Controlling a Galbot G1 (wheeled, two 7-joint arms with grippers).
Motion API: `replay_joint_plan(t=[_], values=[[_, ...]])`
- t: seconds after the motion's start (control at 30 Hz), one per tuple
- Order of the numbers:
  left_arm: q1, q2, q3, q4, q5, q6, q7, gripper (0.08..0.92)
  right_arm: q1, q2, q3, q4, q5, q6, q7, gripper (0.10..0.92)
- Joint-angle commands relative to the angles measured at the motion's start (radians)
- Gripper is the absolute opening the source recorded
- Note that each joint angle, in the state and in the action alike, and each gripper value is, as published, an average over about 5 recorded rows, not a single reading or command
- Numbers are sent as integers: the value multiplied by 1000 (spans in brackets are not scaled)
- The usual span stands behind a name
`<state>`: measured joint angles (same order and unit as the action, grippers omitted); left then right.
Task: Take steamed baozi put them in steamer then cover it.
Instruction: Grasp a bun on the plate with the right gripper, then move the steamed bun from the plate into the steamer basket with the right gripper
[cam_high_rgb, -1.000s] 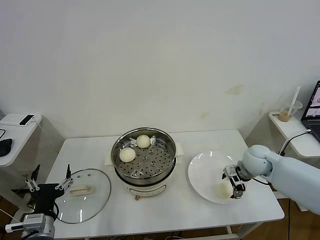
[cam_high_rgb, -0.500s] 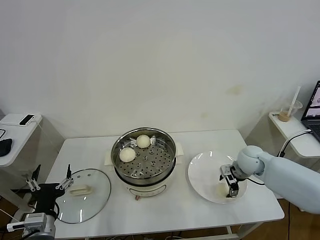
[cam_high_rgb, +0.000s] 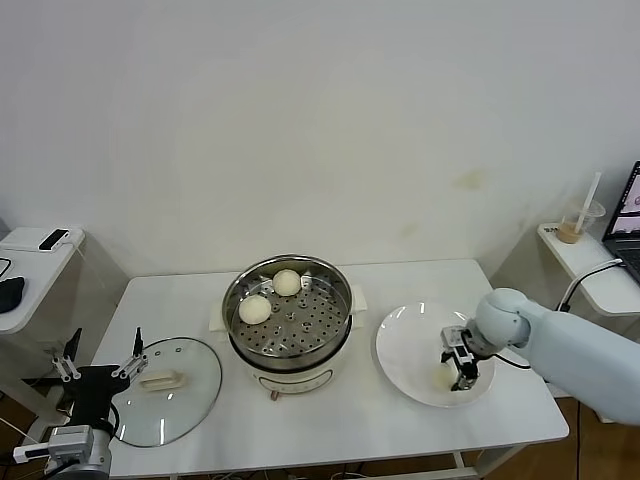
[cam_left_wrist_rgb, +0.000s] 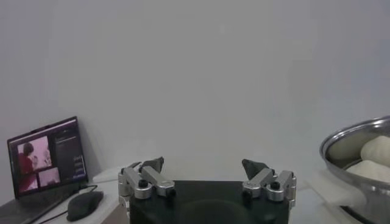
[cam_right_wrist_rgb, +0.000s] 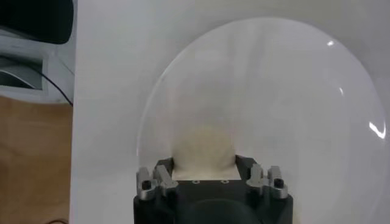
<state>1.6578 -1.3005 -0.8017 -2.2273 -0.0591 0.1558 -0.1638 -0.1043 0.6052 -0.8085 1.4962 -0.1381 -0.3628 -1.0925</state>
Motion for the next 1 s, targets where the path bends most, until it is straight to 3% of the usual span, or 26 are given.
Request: replay_joint_plan(t=[0.03, 0.5, 1.0], values=[[1, 1, 1, -5, -1, 0, 0, 823, 13, -18, 13, 11, 10, 3, -10, 615], [2, 10, -7, -18, -12, 0, 2, 823, 384, -10, -52, 14, 147, 38, -48, 620], [11, 8, -39, -29, -22, -2, 2, 823, 735, 301, -265, -8, 281, 17, 0, 628]])
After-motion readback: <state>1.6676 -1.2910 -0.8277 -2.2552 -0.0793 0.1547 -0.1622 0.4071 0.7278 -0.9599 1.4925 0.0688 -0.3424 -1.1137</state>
